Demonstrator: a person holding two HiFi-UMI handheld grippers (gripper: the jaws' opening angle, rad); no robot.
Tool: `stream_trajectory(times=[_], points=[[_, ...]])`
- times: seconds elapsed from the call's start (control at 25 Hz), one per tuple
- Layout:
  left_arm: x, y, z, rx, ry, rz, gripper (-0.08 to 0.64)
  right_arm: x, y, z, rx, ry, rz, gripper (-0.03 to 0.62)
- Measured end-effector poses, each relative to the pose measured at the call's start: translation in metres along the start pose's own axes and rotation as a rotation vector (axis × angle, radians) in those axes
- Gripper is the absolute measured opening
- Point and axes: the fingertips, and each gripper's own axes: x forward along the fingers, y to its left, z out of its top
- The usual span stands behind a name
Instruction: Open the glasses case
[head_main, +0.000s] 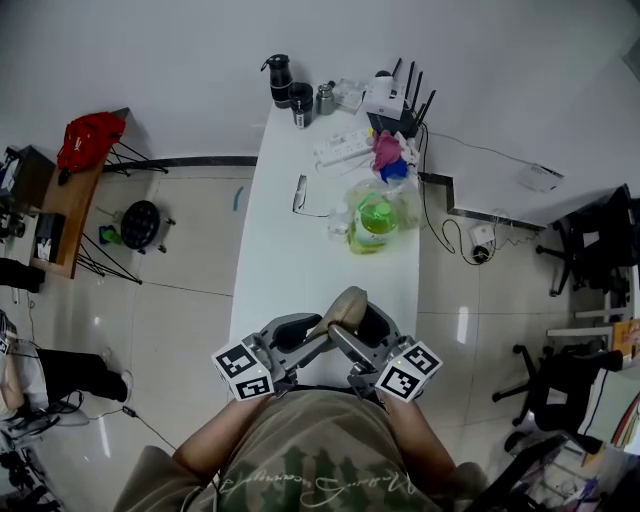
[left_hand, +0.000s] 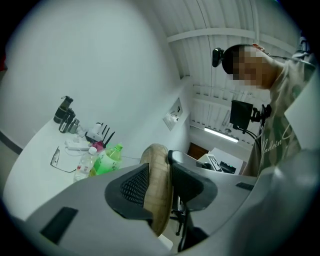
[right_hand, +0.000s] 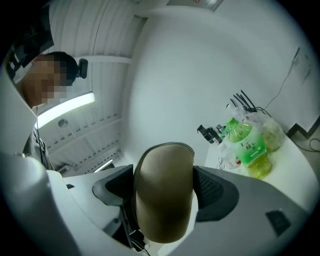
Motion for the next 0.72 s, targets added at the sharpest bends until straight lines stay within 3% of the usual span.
stream_trajectory(times=[0.24, 0.44, 0.56, 0.64, 0.72], points=[[-0.001, -0.001, -0.004, 0.019, 0.027, -0.014, 0.153, 0.002, 0.003, -0.001, -0.062, 0.057, 0.02, 0.35], [0.003, -0.005, -0.001, 0.063, 0.063, -0.061, 0.155, 0.003, 0.007, 0.0, -0.027, 0.053, 0.061, 0.345], [0.003, -0.006, 0.0, 0.086, 0.067, -0.055, 0.155, 0.003, 0.01, 0.003, -0.076, 0.061, 0.06, 0.344], [0.002, -0.007, 0.0, 0.081, 0.06, -0.05, 0.155, 0.003, 0.012, 0.004, -0.104, 0.067, 0.076, 0.344], [0.002, -0.008, 0.003, 0.049, 0.032, -0.05, 0.155, 0.001, 0.013, 0.006, -0.07, 0.044, 0.095, 0.345]])
